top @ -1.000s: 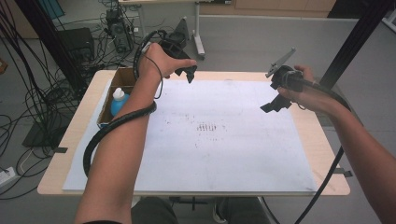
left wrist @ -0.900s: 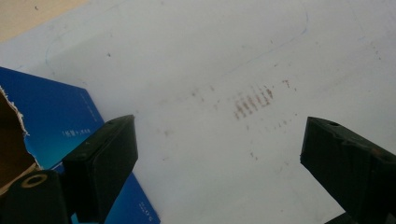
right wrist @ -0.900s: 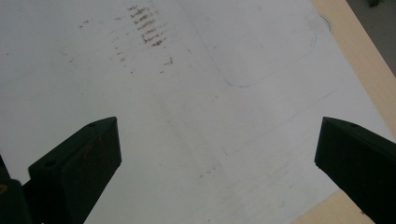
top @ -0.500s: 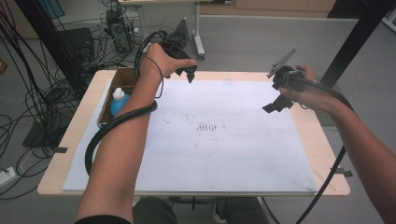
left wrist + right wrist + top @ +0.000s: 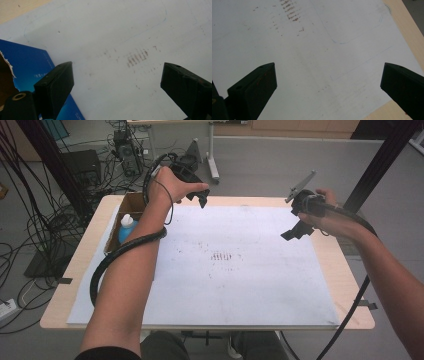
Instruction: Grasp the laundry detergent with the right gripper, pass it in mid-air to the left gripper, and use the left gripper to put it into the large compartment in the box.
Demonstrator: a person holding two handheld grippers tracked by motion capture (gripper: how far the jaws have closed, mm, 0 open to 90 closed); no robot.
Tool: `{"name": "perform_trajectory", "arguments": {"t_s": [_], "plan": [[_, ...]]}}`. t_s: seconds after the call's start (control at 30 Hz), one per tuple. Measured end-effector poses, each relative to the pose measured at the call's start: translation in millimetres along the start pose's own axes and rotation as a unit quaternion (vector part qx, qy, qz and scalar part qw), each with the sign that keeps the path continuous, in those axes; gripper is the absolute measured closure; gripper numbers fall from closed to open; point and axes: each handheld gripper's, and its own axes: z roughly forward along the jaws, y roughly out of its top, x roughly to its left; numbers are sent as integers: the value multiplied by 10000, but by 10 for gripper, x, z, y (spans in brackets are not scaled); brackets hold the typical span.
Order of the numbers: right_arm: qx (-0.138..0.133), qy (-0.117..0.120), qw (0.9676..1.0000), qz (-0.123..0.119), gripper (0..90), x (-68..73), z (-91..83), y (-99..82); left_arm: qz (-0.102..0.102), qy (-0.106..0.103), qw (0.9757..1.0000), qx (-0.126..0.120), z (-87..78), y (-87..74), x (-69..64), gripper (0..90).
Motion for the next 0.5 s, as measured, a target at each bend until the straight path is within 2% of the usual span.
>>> {"name": "perform_trajectory", "arguments": {"t_s": [0.5], "plan": [[4,10,10000,-14,4,-13,9,-11,52,-5,10000,-15,8,12,-35,118]]}}
